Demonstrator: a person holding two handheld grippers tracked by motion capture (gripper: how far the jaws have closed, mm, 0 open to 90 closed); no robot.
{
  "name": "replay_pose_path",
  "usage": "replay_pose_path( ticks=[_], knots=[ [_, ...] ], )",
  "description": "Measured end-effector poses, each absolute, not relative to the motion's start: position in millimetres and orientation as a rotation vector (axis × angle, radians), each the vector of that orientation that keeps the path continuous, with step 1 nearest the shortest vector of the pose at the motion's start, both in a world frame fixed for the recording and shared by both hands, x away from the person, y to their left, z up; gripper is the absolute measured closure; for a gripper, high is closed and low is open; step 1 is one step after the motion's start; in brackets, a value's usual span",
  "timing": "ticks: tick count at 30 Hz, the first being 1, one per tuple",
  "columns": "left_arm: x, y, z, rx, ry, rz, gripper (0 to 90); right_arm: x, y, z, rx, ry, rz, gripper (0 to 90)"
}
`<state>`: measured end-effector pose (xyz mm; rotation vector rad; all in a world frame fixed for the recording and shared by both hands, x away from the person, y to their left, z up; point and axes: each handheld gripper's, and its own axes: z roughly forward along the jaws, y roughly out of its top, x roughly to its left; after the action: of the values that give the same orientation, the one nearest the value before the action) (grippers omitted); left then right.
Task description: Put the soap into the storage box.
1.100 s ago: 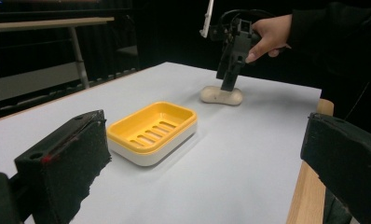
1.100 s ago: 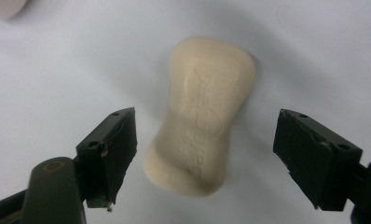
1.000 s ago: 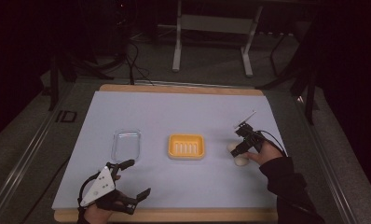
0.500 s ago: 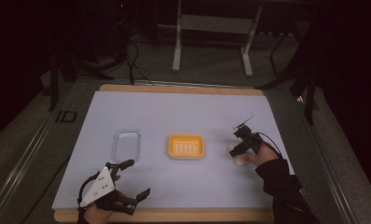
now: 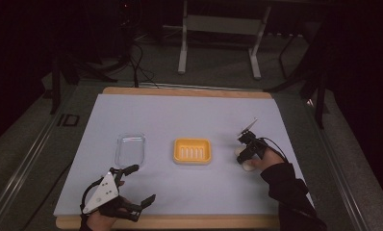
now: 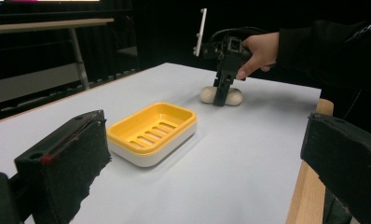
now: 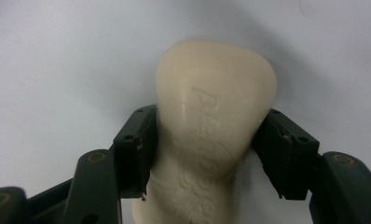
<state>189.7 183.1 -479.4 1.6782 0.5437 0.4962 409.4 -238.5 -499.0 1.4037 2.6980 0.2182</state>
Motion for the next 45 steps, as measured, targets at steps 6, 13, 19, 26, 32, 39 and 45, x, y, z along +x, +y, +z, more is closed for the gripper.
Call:
replay_pose_path(
  ticks=[6, 13, 19, 26, 32, 39, 45],
  knots=[
    [190, 183, -479, 1.678, 0.542, 0.494, 1.1, 409, -237, -499, 1.396, 2.701, 0.218, 44.5],
    [190, 182, -480, 1.682, 0.542, 0.494, 1.1, 408, -233, -497, 1.312, 2.744, 0.196, 49.5],
    [191, 183, -480, 1.682, 0.546, 0.493, 1.1, 412, -237, -488, 1.284, 2.774, 0.224, 49.7],
    [191, 183, -480, 1.682, 0.544, 0.494, 1.1, 412, -236, -483, 1.211, 2.825, 0.216, 49.7],
    [191, 182, -480, 1.685, 0.544, 0.49, 1.1, 408, -236, -475, 1.116, 2.851, 0.318, 49.7],
    [191, 183, -480, 1.683, 0.541, 0.49, 1.1, 405, -236, -467, 0.953, 2.888, 0.366, 49.7],
    [191, 182, -480, 1.684, 0.542, 0.487, 1.1, 404, -238, -459, 0.68, 2.959, 0.396, 49.6]
  ],
)
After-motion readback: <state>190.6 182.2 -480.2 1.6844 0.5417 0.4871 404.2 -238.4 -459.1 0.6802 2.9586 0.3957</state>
